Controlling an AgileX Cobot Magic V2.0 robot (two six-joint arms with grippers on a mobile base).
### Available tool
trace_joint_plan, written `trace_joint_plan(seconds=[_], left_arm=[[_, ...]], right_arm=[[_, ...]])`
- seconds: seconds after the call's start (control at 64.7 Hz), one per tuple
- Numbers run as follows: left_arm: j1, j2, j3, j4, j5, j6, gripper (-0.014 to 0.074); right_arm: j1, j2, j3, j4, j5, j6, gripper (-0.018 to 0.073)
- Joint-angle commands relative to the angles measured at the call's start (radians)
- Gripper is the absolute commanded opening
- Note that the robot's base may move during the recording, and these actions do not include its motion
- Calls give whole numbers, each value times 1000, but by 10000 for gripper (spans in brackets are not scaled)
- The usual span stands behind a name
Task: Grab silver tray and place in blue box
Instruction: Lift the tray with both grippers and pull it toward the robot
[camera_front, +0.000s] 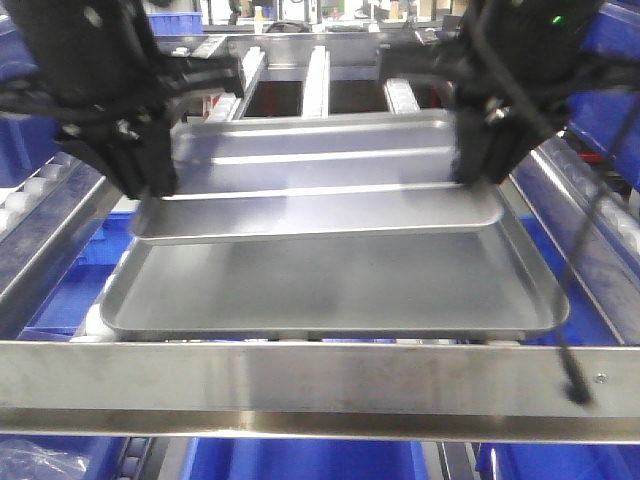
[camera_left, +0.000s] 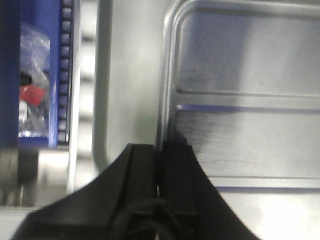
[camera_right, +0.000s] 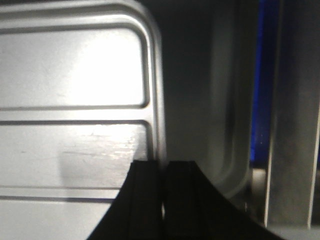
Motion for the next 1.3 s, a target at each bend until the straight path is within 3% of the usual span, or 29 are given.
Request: trace_joint_plan(seconds=[0.0,0.371,0.525,1.282], left_arm=[[-55,-99,15,50,5,-92,-104],[-249,-291,183,88,97,-263,-104],[-320,-328,228,148,121,-351,-104],[-325,-328,228,158,144,-349,-104]], right_arm=[[53,-111,32,-63,-13,93,53],[233,-302,267,-82,0,253,53],[269,-338,309,-102,2,306,53],[270,-338,309,-102,-28,306,53]])
